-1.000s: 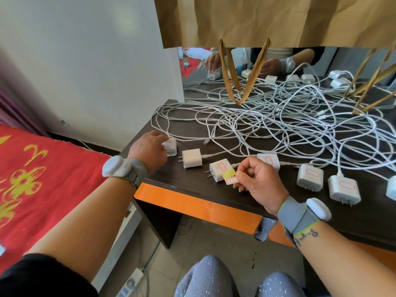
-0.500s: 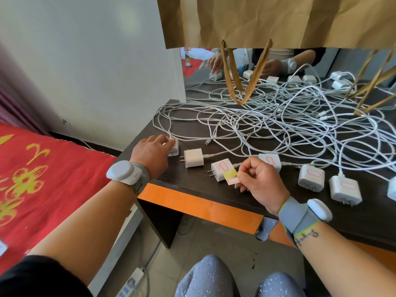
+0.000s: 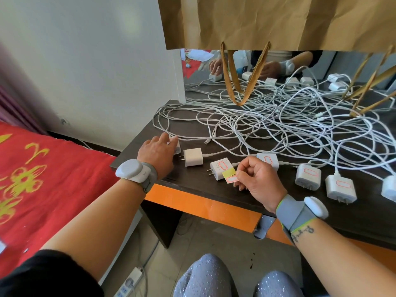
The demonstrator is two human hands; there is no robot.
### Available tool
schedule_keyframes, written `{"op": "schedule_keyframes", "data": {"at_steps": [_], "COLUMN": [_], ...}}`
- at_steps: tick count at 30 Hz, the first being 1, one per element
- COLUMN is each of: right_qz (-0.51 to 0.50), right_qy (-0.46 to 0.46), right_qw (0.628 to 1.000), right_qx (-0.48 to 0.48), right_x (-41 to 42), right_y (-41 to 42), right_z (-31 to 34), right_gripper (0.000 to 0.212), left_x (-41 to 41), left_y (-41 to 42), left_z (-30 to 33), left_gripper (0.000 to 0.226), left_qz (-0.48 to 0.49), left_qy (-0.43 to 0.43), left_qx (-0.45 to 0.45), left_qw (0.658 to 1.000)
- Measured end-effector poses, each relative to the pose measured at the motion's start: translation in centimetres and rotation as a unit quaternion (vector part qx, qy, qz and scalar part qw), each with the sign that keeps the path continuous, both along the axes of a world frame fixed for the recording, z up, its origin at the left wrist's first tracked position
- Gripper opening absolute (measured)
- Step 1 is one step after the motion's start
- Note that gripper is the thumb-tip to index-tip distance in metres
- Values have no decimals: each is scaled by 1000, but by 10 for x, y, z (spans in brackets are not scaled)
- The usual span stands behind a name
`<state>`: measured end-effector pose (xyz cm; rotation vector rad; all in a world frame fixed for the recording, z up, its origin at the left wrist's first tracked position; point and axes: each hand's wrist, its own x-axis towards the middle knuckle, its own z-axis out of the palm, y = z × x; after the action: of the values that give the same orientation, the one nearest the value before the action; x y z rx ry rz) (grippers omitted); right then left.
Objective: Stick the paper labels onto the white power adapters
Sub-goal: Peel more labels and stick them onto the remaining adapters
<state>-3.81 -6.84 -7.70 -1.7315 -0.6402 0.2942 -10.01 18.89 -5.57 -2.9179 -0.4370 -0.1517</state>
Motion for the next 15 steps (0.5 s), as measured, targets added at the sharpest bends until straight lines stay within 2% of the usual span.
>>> {"op": "schedule_keyframes", "data": {"at_steps": [5, 15], "right_qz": [-8, -19], "right_qy": [15, 50], "right_qw": [1000, 999], "right_qx": [-8, 5], "right_x": [0, -7], "right_y": [2, -11], "right_z": [2, 23], "right_gripper": [16, 15], "left_x": [-2, -8], "left_y": [0, -19], "left_z": [-6, 9], "left_gripper": [71, 69], "left_qz": [-3, 9], "left_qy": [-1, 22], "left_qx": [19, -32], "left_qw": [1000, 999]}}
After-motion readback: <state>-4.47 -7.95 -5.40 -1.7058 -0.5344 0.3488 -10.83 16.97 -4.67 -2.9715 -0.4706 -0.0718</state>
